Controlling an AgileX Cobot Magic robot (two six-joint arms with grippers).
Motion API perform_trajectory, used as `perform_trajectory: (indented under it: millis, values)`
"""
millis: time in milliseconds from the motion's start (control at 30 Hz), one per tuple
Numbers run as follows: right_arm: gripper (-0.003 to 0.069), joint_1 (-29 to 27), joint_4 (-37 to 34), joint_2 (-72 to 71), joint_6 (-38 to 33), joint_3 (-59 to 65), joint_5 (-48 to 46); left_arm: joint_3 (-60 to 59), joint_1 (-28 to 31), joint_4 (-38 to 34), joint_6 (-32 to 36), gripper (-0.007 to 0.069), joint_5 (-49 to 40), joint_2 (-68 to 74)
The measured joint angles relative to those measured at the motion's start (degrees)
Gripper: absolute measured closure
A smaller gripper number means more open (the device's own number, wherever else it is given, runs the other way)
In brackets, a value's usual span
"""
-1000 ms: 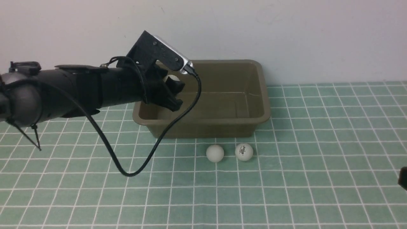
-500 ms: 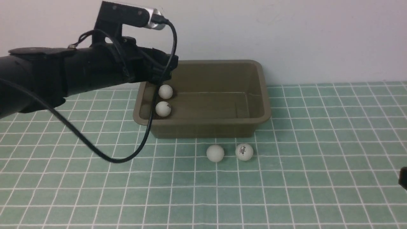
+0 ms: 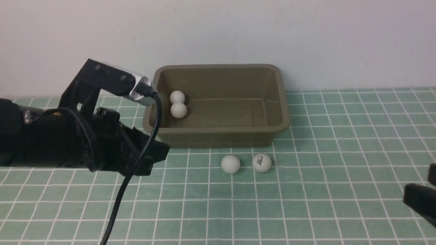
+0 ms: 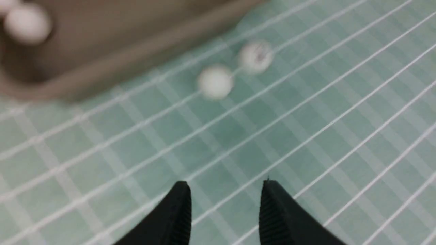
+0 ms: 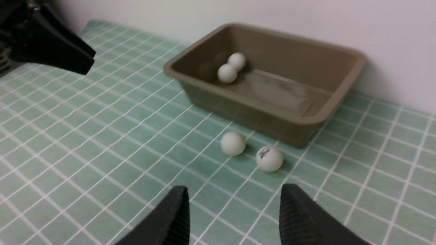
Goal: Put the table tennis balls in the box on the green coffee tablecloth.
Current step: 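Reach for and grasp a ping pong ball on the table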
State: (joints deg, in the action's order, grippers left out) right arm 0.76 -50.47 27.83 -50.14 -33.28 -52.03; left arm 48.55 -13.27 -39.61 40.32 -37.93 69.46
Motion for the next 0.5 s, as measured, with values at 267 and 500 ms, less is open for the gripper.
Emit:
perform_trajectory:
  millis: [267, 500]
  values:
    - [0.0323, 0.0, -6.09, 13.57, -7.13, 0.0, -0.37, -0.45, 0.0, 28.34, -25.01, 0.0377, -1.04, 0.0]
    - [0.0274, 0.05, -9.94, 32.09, -12.96, -2.23, 4.11, -0.45, 0.0, 25.5, -23.72, 0.0377, -0.78, 0.0]
